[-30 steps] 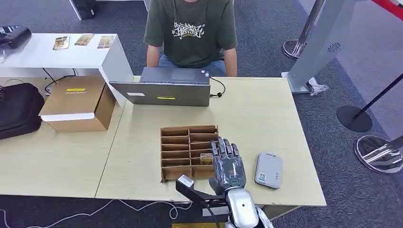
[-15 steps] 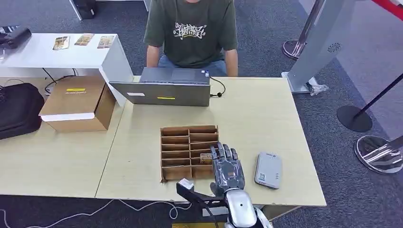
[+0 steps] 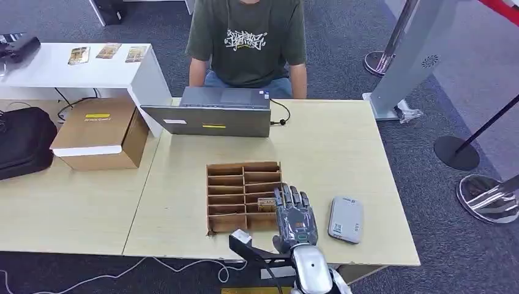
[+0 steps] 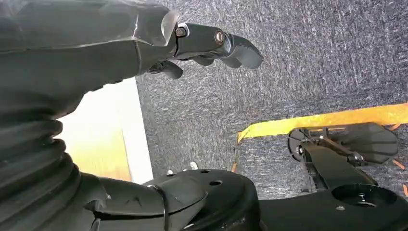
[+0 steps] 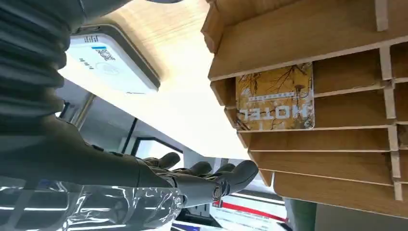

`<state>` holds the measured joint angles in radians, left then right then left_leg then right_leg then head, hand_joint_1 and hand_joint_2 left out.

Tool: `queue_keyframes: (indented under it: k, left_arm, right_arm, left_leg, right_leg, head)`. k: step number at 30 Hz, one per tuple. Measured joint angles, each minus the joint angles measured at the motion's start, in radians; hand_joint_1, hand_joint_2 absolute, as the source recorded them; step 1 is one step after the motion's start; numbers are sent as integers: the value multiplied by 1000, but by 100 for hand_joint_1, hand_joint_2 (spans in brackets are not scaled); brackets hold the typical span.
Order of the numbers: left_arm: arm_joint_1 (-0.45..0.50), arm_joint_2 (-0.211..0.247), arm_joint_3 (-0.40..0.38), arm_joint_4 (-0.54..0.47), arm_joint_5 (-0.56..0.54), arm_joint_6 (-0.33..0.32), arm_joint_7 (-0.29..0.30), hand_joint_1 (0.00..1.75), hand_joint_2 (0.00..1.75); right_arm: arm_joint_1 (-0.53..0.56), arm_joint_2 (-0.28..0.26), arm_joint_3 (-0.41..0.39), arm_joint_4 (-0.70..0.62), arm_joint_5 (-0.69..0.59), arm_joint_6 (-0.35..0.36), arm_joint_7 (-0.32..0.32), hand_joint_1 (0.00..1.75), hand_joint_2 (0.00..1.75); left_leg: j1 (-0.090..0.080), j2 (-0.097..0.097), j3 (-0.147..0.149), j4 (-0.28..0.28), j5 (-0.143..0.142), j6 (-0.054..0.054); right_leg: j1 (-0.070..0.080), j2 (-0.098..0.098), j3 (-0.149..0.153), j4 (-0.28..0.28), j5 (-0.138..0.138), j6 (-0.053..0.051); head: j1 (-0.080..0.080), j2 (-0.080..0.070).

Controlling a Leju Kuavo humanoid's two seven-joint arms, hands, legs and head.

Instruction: Pass the card to the sensor for recognition and then transmit it.

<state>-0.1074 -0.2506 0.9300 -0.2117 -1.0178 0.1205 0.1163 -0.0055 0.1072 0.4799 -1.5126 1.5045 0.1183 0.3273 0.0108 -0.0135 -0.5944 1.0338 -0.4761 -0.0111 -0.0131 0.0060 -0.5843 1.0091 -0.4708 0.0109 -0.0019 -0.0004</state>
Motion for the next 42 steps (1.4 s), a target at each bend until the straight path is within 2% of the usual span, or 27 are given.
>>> queue_keyframes:
  k: [2,3,4,5,6,11,12,26,42]
  left_arm:
    - [0,0,0,0,1,0,0,0,175]
    - [0,0,0,0,2,0,0,0,175]
    - [0,0,0,0,2,0,0,0,175]
    - [0,0,0,0,2,0,0,0,175]
    - [0,0,0,0,3,0,0,0,175]
    - [0,0,0,0,7,0,-2,0,175]
    - [0,0,0,0,7,1,-3,0,175]
    - [0,0,0,0,11,2,-8,0,175]
    - [-1,-2,0,0,16,5,-7,0,175]
  right_arm:
    - [5,-2,0,-13,0,12,7,0,175]
    - [8,-4,0,-19,0,18,9,40,175]
    - [10,-5,0,-24,0,20,9,119,175]
    - [12,-6,0,-28,0,21,10,37,175]
    - [13,-6,0,-32,0,21,10,10,175]
    - [15,-8,0,-40,0,22,10,10,175]
    - [15,-8,0,-40,0,22,9,0,175]
    - [16,-8,0,-42,0,5,1,0,175]
    - [-14,-5,34,-29,-6,-151,-5,0,175]
  left_leg:
    - [0,0,0,0,0,0]
    - [0,0,0,0,0,0]
    - [0,0,0,0,0,0]
    - [0,0,0,0,0,0]
    - [0,0,0,0,0,0]
    - [0,0,0,0,0,0]
    - [0,0,0,0,0,0]
    - [0,0,0,0,0,0]
    - [0,0,0,0,0,0]
  right_leg:
    - [0,0,0,0,0,0]
    - [0,0,0,0,0,0]
    - [0,0,0,0,0,0]
    - [0,0,0,0,0,0]
    - [0,0,0,0,0,0]
    - [0,0,0,0,0,0]
    - [0,0,0,0,0,0]
    - [0,0,0,0,0,0]
    - [0,0,0,0,0,0]
  head:
    - [0,0]
    - [0,0]
    - [0,0]
    - [0,0]
    - [0,0]
    - [0,0]
    - [0,0]
    - [0,0]
    - [0,0]
